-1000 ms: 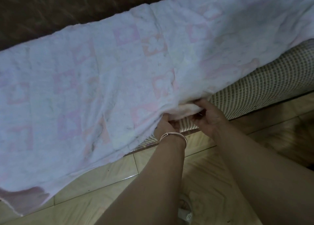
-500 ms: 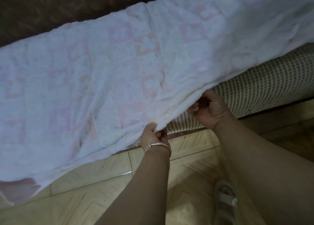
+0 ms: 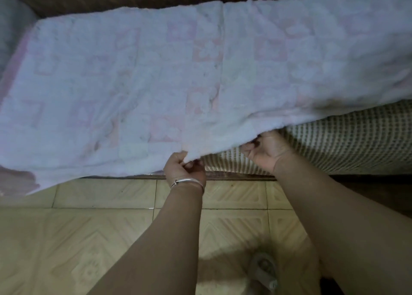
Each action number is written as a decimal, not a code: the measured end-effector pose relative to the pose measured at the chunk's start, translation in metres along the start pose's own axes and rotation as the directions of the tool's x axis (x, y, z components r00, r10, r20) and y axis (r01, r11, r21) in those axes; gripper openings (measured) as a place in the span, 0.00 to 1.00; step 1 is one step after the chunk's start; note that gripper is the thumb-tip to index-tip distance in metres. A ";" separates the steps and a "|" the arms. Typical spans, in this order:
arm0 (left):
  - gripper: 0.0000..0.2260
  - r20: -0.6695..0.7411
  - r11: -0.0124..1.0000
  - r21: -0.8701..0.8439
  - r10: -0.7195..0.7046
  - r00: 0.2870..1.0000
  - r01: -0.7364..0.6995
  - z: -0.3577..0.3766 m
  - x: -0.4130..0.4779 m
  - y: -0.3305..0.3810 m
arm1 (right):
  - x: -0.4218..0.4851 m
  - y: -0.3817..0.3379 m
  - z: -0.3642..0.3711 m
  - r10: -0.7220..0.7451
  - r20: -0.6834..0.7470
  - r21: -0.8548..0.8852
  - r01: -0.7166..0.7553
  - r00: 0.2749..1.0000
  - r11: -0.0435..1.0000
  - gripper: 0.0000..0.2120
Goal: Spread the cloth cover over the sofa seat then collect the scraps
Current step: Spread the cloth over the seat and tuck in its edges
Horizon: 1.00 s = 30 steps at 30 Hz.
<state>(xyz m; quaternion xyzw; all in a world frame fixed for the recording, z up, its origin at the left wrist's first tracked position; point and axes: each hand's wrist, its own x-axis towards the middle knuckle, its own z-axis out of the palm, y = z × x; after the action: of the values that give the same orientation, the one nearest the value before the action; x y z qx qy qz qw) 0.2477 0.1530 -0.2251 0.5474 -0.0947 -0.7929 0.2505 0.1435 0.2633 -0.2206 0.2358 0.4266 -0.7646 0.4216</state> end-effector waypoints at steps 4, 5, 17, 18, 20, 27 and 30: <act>0.09 0.060 0.996 -0.084 -0.029 0.998 0.034 -0.015 -0.005 0.002 | -0.018 0.049 -0.053 0.197 -0.247 -0.172 -0.243 0.949 0.955 0.12; 0.10 0.059 0.994 -0.097 -0.051 0.997 0.057 -0.022 -0.003 0.002 | -0.025 0.060 -0.062 0.225 -0.294 -0.173 -0.283 0.929 0.943 0.10; 0.15 -0.324 0.978 0.009 -0.194 0.926 0.208 -0.064 0.071 -0.014 | -0.016 0.092 -0.071 0.247 -0.551 -0.012 -0.303 0.797 0.953 0.11; 0.18 -0.348 0.958 0.164 -0.168 0.922 0.237 -0.060 0.068 -0.014 | -0.015 0.090 -0.072 0.242 -0.565 -0.012 -0.302 0.789 0.953 0.09; 0.21 -0.279 0.912 0.289 -0.210 0.937 0.290 -0.059 0.070 -0.021 | -0.014 0.088 -0.076 0.235 -0.591 -0.044 -0.322 0.772 0.946 0.10; 0.07 -0.236 0.428 0.877 -0.013 0.972 0.218 -0.037 0.046 -0.012 | -0.022 0.081 -0.071 0.260 -0.622 -0.142 -0.432 0.739 0.891 0.06; 0.10 0.287 -0.062 0.958 0.126 0.950 -0.281 -0.017 0.027 -0.016 | -0.022 0.073 -0.054 0.136 -0.615 -0.476 -0.504 0.777 0.721 0.02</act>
<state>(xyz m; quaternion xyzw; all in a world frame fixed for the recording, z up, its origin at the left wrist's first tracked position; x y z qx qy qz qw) 0.2514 0.1558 -0.2607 0.4953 -0.7253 -0.4662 -0.1064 0.2169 0.2988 -0.2663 0.3626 0.7029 -0.3938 0.4683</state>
